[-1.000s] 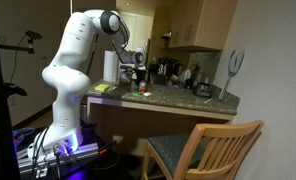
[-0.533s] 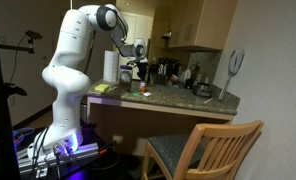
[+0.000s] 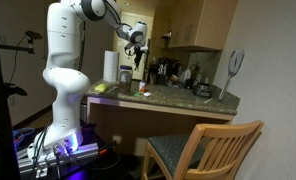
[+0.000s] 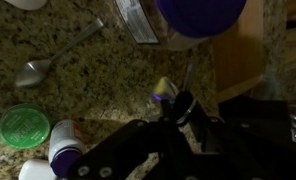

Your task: Get the keys and put them on the yellow sponge

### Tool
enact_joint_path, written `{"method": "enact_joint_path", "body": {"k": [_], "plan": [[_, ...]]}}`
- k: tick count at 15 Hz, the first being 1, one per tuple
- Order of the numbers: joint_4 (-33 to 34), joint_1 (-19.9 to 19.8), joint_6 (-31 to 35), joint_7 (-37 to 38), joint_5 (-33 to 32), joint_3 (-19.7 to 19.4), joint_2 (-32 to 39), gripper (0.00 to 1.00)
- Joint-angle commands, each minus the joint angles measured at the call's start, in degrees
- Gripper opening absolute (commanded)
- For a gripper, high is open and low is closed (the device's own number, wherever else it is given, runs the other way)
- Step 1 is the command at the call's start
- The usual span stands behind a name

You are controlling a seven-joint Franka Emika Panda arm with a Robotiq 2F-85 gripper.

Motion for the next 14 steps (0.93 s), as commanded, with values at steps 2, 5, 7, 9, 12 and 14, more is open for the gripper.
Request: {"method": "enact_joint_path", "body": {"k": [2, 5, 7, 9, 12, 14], "plan": [[-6.62, -1.11, -14.0, -15.56, 8.81, -0.01, -13.41, 0.06], [-9.05, -1.18, -26.47, -20.16, 8.42, 0.1, -21.46, 0.06], [-8.98, -1.3, -34.4, -22.88, 8.87, 0.0, -24.86, 0.06], [-8.22, -1.52, -42.68, -24.88, 9.89, -0.43, -26.91, 0.06], [-6.92, -3.51, -44.96, -23.24, 10.11, 1.77, -27.22, 0.22], [-6.92, -3.66, -46.38, -23.48, 10.4, 1.74, -27.86, 0.22]]}}
